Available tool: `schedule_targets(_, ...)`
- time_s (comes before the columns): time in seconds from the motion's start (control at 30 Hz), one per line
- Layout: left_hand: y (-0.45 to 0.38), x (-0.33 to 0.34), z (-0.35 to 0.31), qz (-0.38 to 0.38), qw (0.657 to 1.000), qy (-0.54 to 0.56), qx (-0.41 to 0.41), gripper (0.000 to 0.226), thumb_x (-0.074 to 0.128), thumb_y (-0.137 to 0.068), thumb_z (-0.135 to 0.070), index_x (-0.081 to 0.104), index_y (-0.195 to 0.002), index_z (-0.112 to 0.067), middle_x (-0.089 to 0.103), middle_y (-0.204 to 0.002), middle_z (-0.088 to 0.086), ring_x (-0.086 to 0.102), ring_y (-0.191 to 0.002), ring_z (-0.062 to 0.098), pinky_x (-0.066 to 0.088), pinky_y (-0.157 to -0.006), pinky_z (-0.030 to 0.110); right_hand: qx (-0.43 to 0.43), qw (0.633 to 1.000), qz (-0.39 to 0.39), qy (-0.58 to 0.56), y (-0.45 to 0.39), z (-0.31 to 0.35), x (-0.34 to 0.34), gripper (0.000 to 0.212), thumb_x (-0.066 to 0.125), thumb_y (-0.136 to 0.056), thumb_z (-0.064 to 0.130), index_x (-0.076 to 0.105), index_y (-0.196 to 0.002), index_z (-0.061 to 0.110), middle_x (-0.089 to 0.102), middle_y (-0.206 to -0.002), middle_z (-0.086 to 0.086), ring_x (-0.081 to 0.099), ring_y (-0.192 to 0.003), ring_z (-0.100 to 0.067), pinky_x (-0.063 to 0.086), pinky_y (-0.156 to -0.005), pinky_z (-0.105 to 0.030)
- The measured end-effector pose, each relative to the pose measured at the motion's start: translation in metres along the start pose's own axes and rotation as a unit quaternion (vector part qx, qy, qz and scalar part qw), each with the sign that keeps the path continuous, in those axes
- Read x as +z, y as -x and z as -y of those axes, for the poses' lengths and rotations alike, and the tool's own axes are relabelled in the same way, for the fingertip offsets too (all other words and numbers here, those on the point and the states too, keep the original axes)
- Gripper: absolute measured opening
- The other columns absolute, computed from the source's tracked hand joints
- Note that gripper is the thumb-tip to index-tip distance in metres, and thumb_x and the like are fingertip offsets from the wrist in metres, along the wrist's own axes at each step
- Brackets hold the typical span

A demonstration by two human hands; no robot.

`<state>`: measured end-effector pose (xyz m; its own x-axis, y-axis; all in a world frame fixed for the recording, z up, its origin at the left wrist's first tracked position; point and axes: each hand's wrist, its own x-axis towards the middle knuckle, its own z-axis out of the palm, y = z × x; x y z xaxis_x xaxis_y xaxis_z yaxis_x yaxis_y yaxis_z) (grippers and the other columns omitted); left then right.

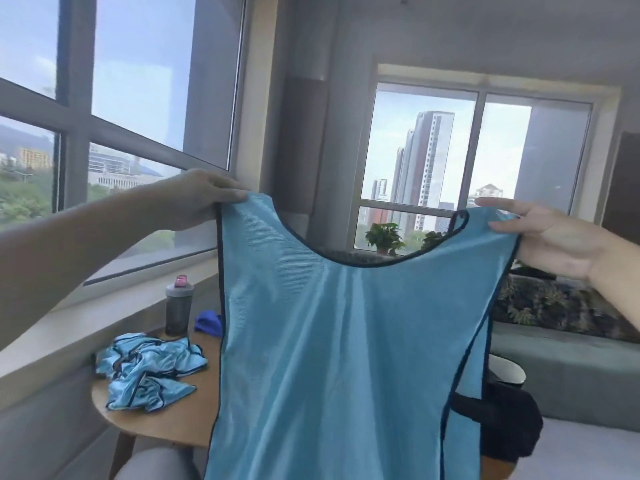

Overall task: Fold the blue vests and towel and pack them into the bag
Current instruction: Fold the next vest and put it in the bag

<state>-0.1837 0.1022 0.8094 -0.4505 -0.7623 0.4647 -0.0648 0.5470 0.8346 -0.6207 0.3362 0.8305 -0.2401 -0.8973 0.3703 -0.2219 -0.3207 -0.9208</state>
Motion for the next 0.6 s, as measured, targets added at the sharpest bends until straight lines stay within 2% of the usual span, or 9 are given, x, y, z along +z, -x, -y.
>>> schedule_targets(0.03, -0.001, -0.005, -0.001, -0.016, 1.0, -0.018, 0.007, 0.038, 0.081, -0.082, -0.033, 0.076, -0.118, -0.022, 0.071, -0.123, 0.004, 0.068, -0.113, 0.024, 0.052, -0.106, 0.045, 0.001, 1.0, 0.002, -0.004, 0.002, 0.001, 0.003, 0.056, 0.057, -0.089, -0.003, 0.056, -0.143, 0.013, 0.063, -0.137, -0.015, 0.061, -0.126, -0.029, 0.056, -0.094, -0.033)
schedule_targets(0.1, -0.003, -0.007, -0.003, -0.023, 0.999, 0.033, 0.011, 0.031, 0.074, -0.091, -0.015, 0.074, -0.122, -0.018, 0.069, -0.128, 0.011, 0.069, -0.108, 0.021, 0.054, -0.104, 0.039, 0.001, 1.0, 0.017, 0.001, 0.003, 0.002, 0.007, 0.058, 0.054, -0.091, -0.006, 0.056, -0.143, 0.018, 0.066, -0.133, -0.014, 0.065, -0.121, -0.029, 0.057, -0.092, -0.036)
schedule_targets(0.13, -0.004, -0.007, -0.002, -0.015, 0.997, 0.081, 0.009, 0.035, 0.069, -0.093, -0.004, 0.071, -0.126, -0.014, 0.067, -0.13, 0.016, 0.07, -0.103, 0.021, 0.055, -0.1, 0.035, 0.009, 0.999, 0.037, 0.013, 0.004, 0.002, 0.009, 0.059, 0.052, -0.092, -0.007, 0.055, -0.144, 0.021, 0.066, -0.133, -0.013, 0.064, -0.122, -0.031, 0.056, -0.094, -0.038)
schedule_targets(0.2, -0.002, 0.001, -0.005, 0.015, 0.99, 0.142, 0.013, 0.043, 0.064, -0.092, 0.006, 0.067, -0.132, -0.011, 0.065, -0.132, 0.021, 0.071, -0.098, 0.022, 0.059, -0.092, 0.031, 0.022, 0.996, 0.076, 0.043, 0.005, 0.001, 0.013, 0.059, 0.053, -0.093, -0.006, 0.053, -0.145, 0.022, 0.063, -0.137, -0.013, 0.061, -0.126, -0.033, 0.052, -0.1, -0.044)
schedule_targets(0.27, 0.0, 0.003, -0.006, 0.036, 0.98, 0.191, 0.033, 0.048, 0.063, -0.09, 0.006, 0.065, -0.135, -0.012, 0.064, -0.13, 0.019, 0.071, -0.097, 0.023, 0.06, -0.087, 0.03, 0.009, 0.996, 0.087, 0.036, 0.005, 0.002, 0.016, 0.057, 0.055, -0.091, -0.003, 0.053, -0.145, 0.016, 0.061, -0.141, -0.013, 0.06, -0.127, -0.031, 0.053, -0.1, -0.042)
schedule_targets(0.37, 0.003, 0.003, -0.004, 0.025, 0.963, 0.262, 0.058, 0.048, 0.068, -0.088, -0.005, 0.066, -0.134, -0.015, 0.067, -0.127, 0.012, 0.069, -0.101, 0.024, 0.059, -0.086, 0.032, -0.043, 0.996, 0.072, -0.036, 0.006, 0.006, 0.019, 0.056, 0.054, -0.089, -0.001, 0.055, -0.143, 0.011, 0.063, -0.136, -0.012, 0.063, -0.119, -0.027, 0.059, -0.091, -0.036)
schedule_targets(0.47, 0.01, 0.016, 0.008, -0.024, 0.984, 0.172, 0.033, 0.036, 0.074, -0.085, -0.007, 0.073, -0.121, -0.011, 0.071, -0.12, 0.015, 0.073, -0.092, 0.022, 0.062, -0.079, 0.029, 0.004, 0.999, 0.043, 0.017, 0.005, -0.003, 0.021, 0.05, 0.061, -0.085, -0.004, 0.062, -0.135, 0.005, 0.071, -0.121, -0.015, 0.072, -0.103, -0.024, 0.06, -0.082, -0.029)
schedule_targets(0.53, 0.011, 0.023, 0.016, -0.054, 0.995, 0.083, 0.019, 0.026, 0.078, -0.083, -0.007, 0.076, -0.108, -0.012, 0.073, -0.109, 0.014, 0.072, -0.089, 0.021, 0.061, -0.081, 0.025, 0.041, 0.995, 0.02, 0.093, 0.005, -0.01, 0.023, 0.041, 0.068, -0.083, -0.006, 0.069, -0.123, 0.002, 0.07, -0.121, -0.019, 0.073, -0.1, -0.025, 0.061, -0.076, -0.025)
schedule_targets(0.6, 0.011, 0.023, 0.02, -0.085, 0.996, -0.018, 0.032, 0.021, 0.082, -0.08, -0.008, 0.076, -0.097, -0.018, 0.073, -0.099, 0.008, 0.068, -0.083, 0.019, 0.06, -0.074, 0.019, 0.042, 0.988, -0.001, 0.152, 0.005, -0.012, 0.024, 0.036, 0.073, -0.081, -0.005, 0.072, -0.116, 0.004, 0.07, -0.119, -0.019, 0.073, -0.1, -0.025, 0.059, -0.073, -0.02)
